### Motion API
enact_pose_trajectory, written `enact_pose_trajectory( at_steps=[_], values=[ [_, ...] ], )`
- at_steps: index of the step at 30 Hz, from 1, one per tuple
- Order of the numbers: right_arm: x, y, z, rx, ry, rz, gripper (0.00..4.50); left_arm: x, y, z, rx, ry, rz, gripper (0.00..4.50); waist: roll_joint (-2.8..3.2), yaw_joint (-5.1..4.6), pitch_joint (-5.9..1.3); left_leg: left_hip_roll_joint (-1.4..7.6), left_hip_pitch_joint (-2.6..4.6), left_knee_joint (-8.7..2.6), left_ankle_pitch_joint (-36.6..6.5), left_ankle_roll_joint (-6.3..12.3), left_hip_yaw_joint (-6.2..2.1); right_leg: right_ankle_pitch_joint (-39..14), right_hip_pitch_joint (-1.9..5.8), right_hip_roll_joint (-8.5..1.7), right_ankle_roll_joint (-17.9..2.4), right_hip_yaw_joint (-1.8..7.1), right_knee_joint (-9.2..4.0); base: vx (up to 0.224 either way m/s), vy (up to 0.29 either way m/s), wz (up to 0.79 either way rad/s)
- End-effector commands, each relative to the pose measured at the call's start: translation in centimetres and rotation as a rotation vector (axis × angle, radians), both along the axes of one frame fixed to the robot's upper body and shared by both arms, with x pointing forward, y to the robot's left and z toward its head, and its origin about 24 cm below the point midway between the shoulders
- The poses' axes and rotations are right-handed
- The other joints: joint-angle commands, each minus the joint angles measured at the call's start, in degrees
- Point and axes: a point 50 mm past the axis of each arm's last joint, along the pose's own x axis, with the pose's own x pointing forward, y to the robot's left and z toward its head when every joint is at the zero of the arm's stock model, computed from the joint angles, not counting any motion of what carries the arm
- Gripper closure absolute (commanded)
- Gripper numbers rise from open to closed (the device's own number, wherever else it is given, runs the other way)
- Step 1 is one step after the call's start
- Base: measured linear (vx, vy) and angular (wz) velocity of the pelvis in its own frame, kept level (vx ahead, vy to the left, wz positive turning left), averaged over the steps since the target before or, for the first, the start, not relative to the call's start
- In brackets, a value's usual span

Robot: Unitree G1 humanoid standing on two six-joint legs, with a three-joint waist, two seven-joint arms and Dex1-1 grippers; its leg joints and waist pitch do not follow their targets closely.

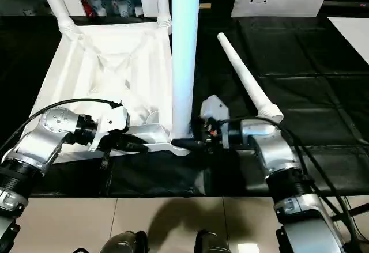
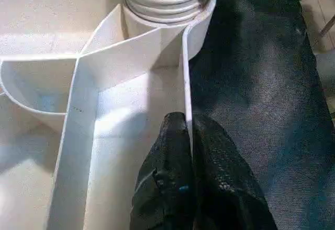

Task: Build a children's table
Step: Rotate leg to tighten

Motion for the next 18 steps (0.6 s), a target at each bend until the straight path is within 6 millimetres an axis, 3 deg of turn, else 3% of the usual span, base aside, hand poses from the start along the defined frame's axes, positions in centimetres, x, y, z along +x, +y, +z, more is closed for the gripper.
enact_pose_trajectory(
  at_steps=[1,7,12,18],
  values=[
    [-0.21,-0.02,-0.38,-0.017,0.014,0.009,1.26,-0.36,-0.91,-0.42,0.037,0.020,-0.082,4.50,-0.52,-0.29,-4.41,3.69,1.12,-3.88,-10.7,4.52,-1.50,-20.1,2.86,-5.20,-12.5,3.23,-3.77,0.000,0.000,0.00],
    [-0.29,0.05,-0.34,-0.013,0.015,0.014,1.26,-0.34,-0.87,-0.42,0.038,0.019,-0.082,4.50,-0.56,-0.28,-4.42,3.67,1.01,-3.85,-10.3,4.79,-1.48,-19.1,2.95,-5.19,-12.8,3.22,-3.64,0.000,0.000,0.00],
    [-0.35,0.07,-0.36,0.000,0.023,0.020,1.76,-0.34,-0.90,-0.47,0.039,0.019,-0.080,4.50,-0.59,-0.24,-4.61,3.71,1.01,-3.80,-9.9,4.78,-1.47,-18.6,2.99,-5.19,-13.0,3.23,-3.55,0.000,0.000,0.00],
    [-0.60,0.18,-0.55,0.004,0.033,0.027,1.83,-0.34,-0.92,-0.52,0.034,0.022,-0.070,4.50,-0.69,-0.16,-4.69,3.68,0.96,-3.72,-9.2,5.20,-1.43,-18.4,3.03,-5.19,-12.8,3.20,-3.52,0.000,0.000,0.00]
  ],
)
